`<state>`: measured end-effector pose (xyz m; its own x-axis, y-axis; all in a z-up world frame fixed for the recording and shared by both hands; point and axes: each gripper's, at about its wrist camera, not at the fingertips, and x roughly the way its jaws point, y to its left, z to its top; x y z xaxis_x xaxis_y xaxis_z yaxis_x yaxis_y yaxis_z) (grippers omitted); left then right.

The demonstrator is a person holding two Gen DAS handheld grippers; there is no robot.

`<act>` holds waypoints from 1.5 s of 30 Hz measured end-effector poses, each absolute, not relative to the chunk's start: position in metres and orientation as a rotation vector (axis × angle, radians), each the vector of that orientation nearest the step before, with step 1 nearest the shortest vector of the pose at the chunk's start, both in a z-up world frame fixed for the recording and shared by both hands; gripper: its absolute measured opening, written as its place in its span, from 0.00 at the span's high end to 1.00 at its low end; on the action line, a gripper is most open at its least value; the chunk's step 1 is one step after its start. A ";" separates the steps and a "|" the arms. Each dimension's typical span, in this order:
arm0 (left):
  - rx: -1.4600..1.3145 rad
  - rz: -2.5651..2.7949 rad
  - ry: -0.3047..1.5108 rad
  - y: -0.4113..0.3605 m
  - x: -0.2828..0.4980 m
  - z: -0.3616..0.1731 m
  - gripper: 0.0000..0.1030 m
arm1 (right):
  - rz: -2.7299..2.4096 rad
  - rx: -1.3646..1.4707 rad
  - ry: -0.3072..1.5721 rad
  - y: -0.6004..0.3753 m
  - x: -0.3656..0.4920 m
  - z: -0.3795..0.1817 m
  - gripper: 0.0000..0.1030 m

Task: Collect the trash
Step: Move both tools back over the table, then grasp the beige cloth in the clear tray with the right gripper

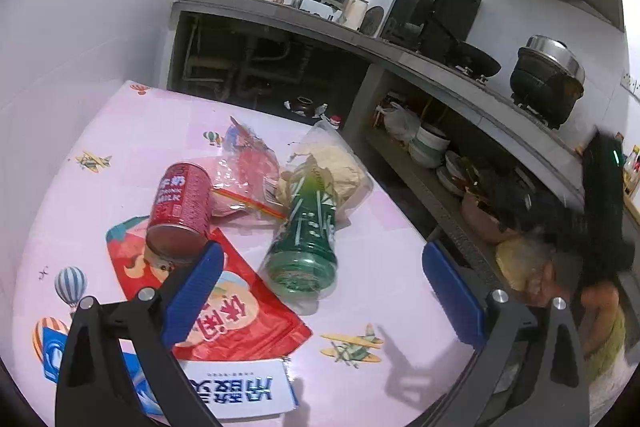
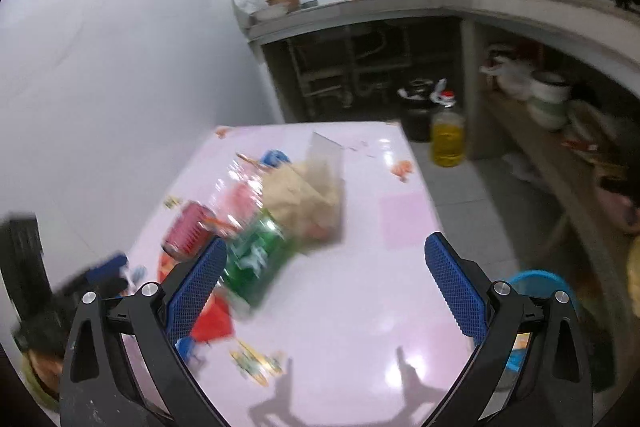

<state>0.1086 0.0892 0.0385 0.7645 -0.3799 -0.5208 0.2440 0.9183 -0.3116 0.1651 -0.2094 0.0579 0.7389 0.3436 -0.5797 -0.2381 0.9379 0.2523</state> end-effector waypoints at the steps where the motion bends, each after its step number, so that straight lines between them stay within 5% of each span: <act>1: -0.228 -0.342 0.611 0.089 0.108 0.039 0.06 | 0.333 0.188 0.677 -0.206 0.178 0.059 0.07; 7: -0.191 -0.345 0.586 0.090 0.110 0.039 0.07 | 0.374 0.250 0.761 -0.182 0.243 0.050 0.10; 19: -0.180 -0.381 0.612 0.096 0.117 0.030 0.34 | 0.284 0.186 0.901 -0.147 0.309 0.023 0.27; 22: -0.202 -0.397 0.631 0.098 0.120 0.028 0.42 | 0.275 0.183 0.936 -0.145 0.316 0.015 0.40; 24: -0.219 -0.414 0.638 0.100 0.121 0.027 0.46 | 0.274 0.198 0.957 -0.147 0.318 0.011 0.57; 32: -0.247 -0.472 0.653 0.096 0.127 0.031 0.53 | 0.295 0.342 0.985 -0.181 0.304 0.008 0.90; 45: -0.207 -0.551 0.687 0.068 0.138 0.029 0.53 | 0.270 0.571 1.053 -0.251 0.234 -0.016 0.96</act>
